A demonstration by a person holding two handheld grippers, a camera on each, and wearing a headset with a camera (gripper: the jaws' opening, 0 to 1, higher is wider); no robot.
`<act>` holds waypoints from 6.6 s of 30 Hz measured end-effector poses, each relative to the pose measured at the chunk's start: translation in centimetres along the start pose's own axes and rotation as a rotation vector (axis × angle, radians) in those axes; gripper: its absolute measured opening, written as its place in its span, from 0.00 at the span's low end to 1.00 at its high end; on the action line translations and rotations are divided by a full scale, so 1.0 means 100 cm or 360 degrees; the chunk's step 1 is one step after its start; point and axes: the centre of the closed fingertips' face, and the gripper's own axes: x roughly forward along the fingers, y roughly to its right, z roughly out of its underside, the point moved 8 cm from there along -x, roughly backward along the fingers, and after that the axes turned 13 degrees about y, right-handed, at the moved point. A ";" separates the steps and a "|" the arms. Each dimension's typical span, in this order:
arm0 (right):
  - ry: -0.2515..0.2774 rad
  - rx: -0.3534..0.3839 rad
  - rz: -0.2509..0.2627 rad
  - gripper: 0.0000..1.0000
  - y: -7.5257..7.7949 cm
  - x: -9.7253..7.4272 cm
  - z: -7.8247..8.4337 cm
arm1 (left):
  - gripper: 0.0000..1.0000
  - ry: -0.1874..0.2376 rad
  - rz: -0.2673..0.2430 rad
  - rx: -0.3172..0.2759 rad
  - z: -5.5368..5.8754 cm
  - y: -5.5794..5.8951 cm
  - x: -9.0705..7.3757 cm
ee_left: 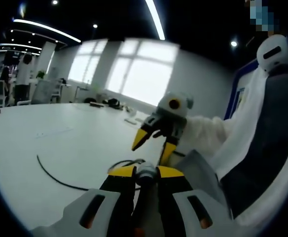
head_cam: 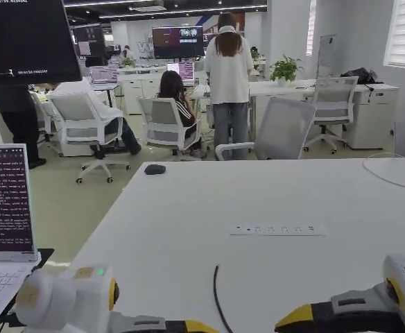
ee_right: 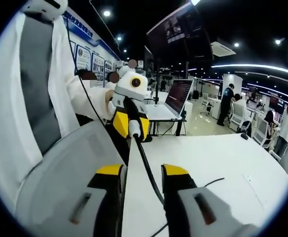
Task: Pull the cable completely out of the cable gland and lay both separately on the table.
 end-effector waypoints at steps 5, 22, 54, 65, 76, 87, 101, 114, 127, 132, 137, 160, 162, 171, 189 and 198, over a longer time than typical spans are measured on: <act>0.0015 -0.0069 -0.0013 0.37 0.002 0.012 -0.010 | 0.17 -0.0048 0.0063 0.0013 0.004 0.004 0.012; -0.0020 -0.0085 -0.0097 0.07 -0.001 0.026 -0.003 | 0.17 -0.0025 0.0089 0.0027 0.000 0.001 0.013; -0.0067 0.0064 0.0077 0.05 0.004 -0.007 0.019 | 0.17 0.0039 -0.0048 -0.0026 0.000 -0.012 -0.015; 0.0010 0.0145 0.0074 0.10 0.005 -0.007 0.015 | 0.17 0.0015 -0.0043 -0.0019 0.002 -0.010 -0.016; 0.0027 -0.0009 0.0034 0.29 0.010 0.008 -0.004 | 0.17 0.0001 -0.0037 0.0006 0.001 -0.010 -0.013; -0.0010 -0.0085 -0.0111 0.16 0.004 0.026 -0.002 | 0.17 -0.0019 0.0001 0.0026 0.000 -0.005 -0.007; 0.0003 -0.0057 -0.0101 0.00 0.008 0.018 0.002 | 0.17 -0.0046 -0.0039 0.0044 0.002 -0.011 -0.010; -0.0010 -0.0097 -0.0151 0.15 0.004 0.021 0.000 | 0.17 -0.0018 0.0034 0.0024 -0.001 -0.003 -0.001; -0.0041 -0.0070 -0.0188 0.03 0.002 0.023 0.008 | 0.17 0.0029 0.0020 0.0006 -0.005 -0.005 -0.011; -0.0065 -0.0056 -0.0129 0.03 0.006 0.010 0.012 | 0.17 0.0046 0.0003 0.0006 -0.007 -0.007 -0.014; -0.0085 -0.0035 -0.0098 0.03 0.008 -0.001 0.017 | 0.17 0.0049 -0.0004 0.0003 -0.007 -0.009 -0.015; -0.0234 0.0180 0.0320 0.04 0.056 -0.018 0.092 | 0.17 0.0021 -0.0154 -0.0049 0.013 -0.014 -0.047; -0.0240 0.0218 0.0323 0.04 0.061 -0.012 0.103 | 0.17 0.0023 -0.0164 -0.0056 0.014 -0.014 -0.049; -0.0339 0.0323 0.0342 0.04 0.074 0.023 0.145 | 0.17 0.0045 -0.0216 -0.0091 0.019 -0.014 -0.055; -0.0622 0.0495 0.0330 0.06 0.062 0.048 0.208 | 0.17 0.0097 -0.0331 -0.0179 0.032 -0.021 -0.060; -0.0586 0.0557 0.0367 0.08 0.062 0.045 0.208 | 0.17 0.0063 -0.0321 -0.0200 0.036 -0.028 -0.051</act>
